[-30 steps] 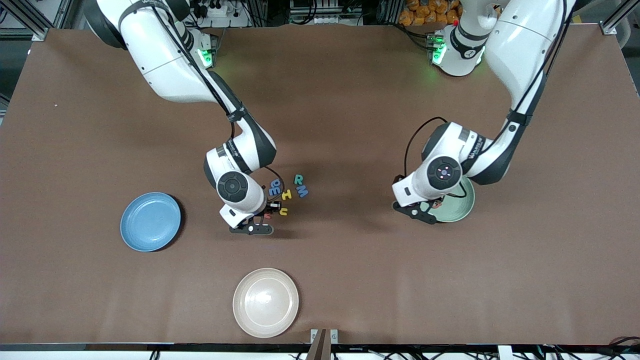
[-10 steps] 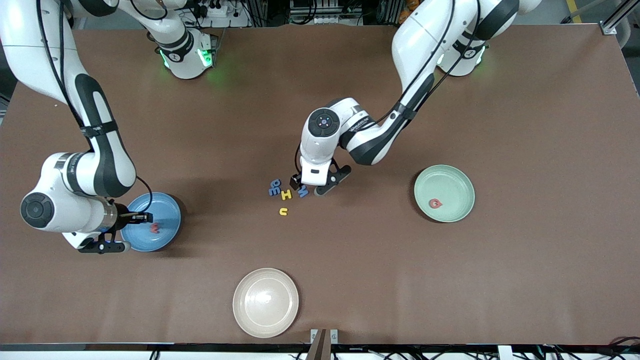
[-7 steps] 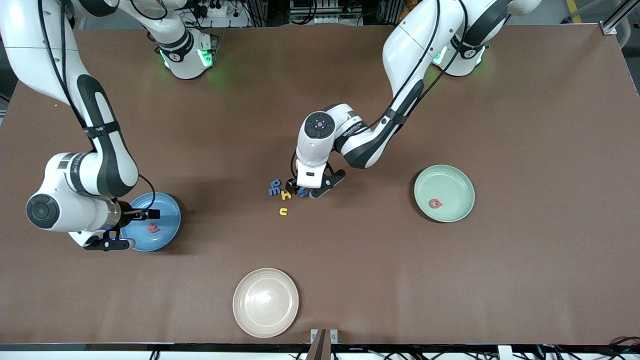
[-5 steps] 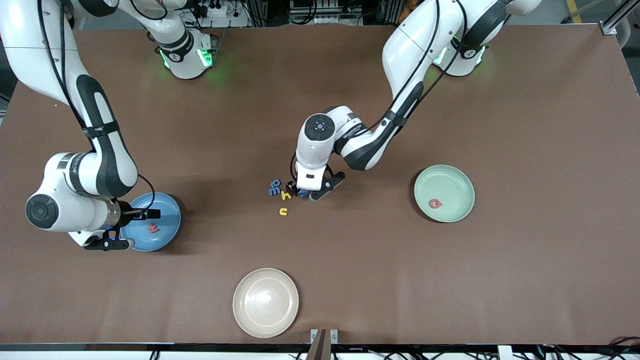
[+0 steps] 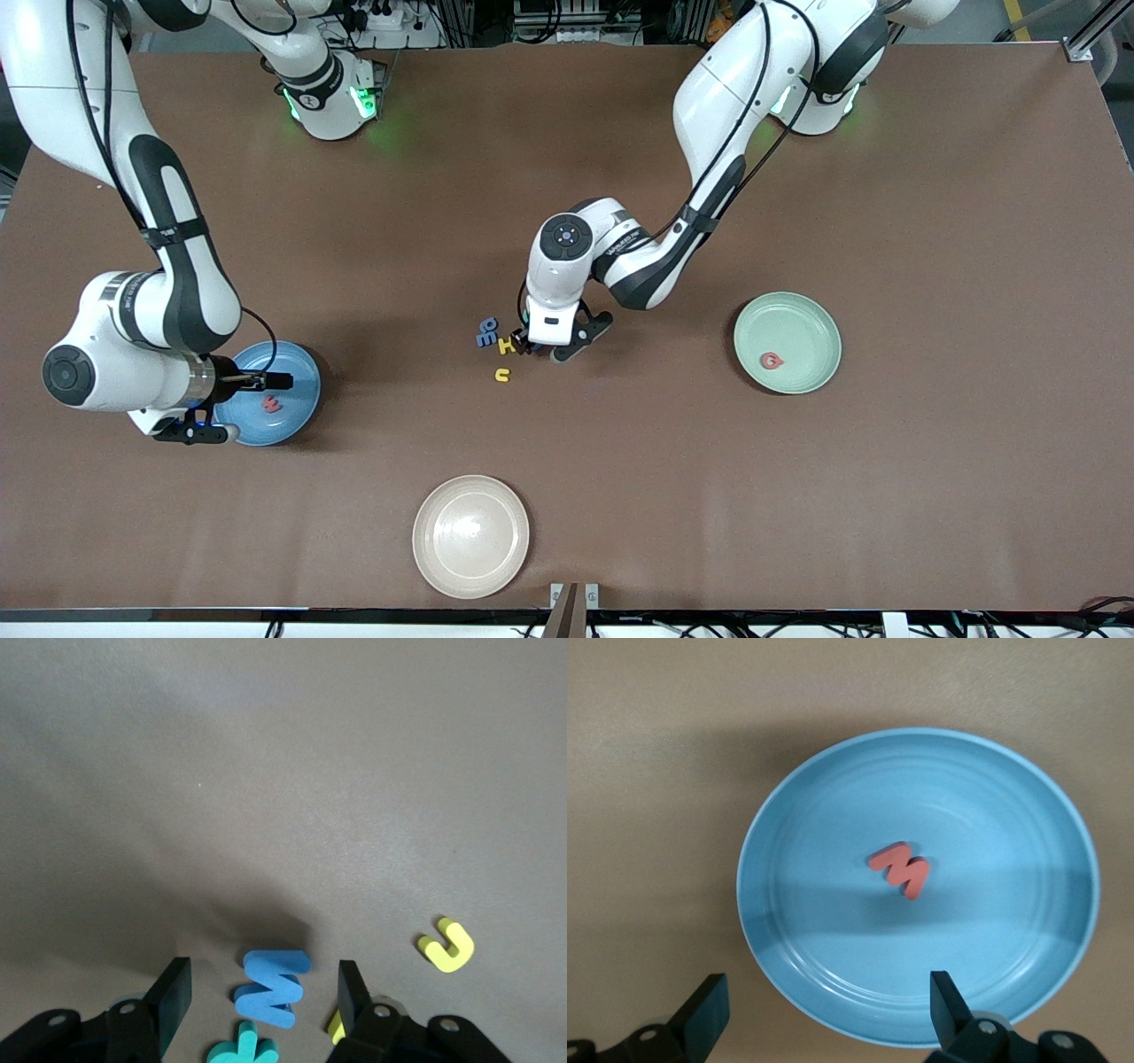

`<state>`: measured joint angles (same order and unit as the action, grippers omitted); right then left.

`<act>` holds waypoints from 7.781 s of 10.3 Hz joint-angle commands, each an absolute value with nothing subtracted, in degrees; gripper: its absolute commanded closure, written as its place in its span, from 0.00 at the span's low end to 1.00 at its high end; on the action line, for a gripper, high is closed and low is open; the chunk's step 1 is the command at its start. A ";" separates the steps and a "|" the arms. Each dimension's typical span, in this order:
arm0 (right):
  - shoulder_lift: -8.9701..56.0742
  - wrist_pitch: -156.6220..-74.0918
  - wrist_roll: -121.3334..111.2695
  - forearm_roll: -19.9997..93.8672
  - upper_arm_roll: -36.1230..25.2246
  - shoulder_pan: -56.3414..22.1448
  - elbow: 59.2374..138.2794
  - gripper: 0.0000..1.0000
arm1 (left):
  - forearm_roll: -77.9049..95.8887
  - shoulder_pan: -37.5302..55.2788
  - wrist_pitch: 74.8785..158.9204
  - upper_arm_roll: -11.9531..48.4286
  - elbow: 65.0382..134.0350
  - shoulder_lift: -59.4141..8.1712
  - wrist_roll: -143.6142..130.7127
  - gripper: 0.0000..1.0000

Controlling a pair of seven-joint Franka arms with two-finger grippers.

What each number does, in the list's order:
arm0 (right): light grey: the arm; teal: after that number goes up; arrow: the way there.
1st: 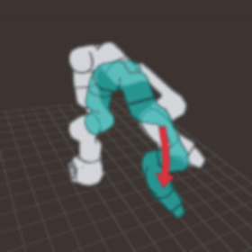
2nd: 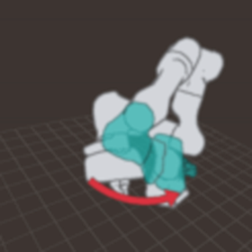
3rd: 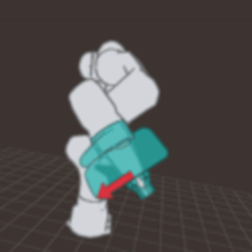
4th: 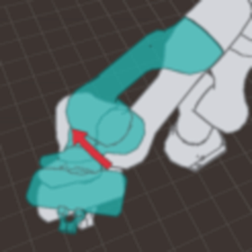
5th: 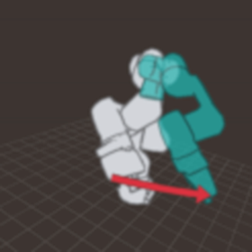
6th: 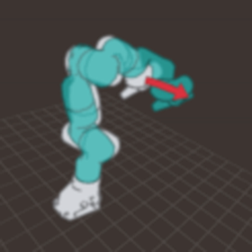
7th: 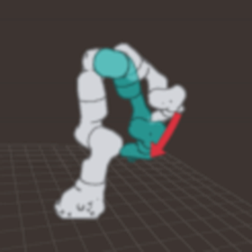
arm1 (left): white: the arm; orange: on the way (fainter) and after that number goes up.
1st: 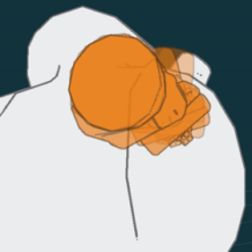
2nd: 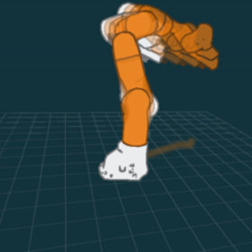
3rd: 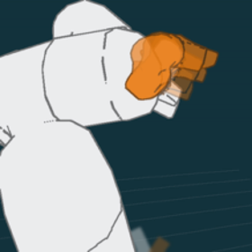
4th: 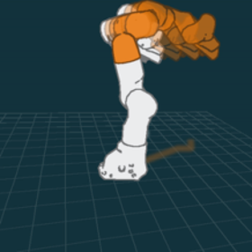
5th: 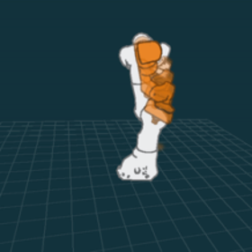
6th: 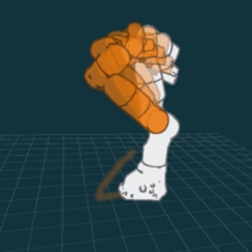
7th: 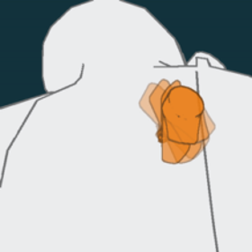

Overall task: Sort upper and lower case letters into plates
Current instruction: 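Grasp the blue M with the left gripper while the right gripper returns, then place the M on the green plate while the right gripper reaches letters, then grasp the blue a with the right gripper while the left gripper returns, then place the a on the blue plate while the left gripper grasps teal R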

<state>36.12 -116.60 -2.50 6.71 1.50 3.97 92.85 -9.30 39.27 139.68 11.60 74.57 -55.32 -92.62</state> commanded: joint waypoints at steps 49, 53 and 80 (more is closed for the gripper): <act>34.01 -149.59 32.52 -12.04 1.41 -35.16 112.15 0.00 | -7.39 4.74 120.93 16.24 106.27 -29.44 -27.65 0.00; 34.01 -149.50 32.52 -12.04 1.41 -34.81 112.85 0.00 | -7.47 11.76 121.29 18.63 100.39 -32.86 -43.30 0.00; 30.23 -148.01 5.20 -11.95 1.41 2.71 106.79 1.00 | -24.53 47.54 138.86 8.63 76.91 -52.12 -46.84 0.00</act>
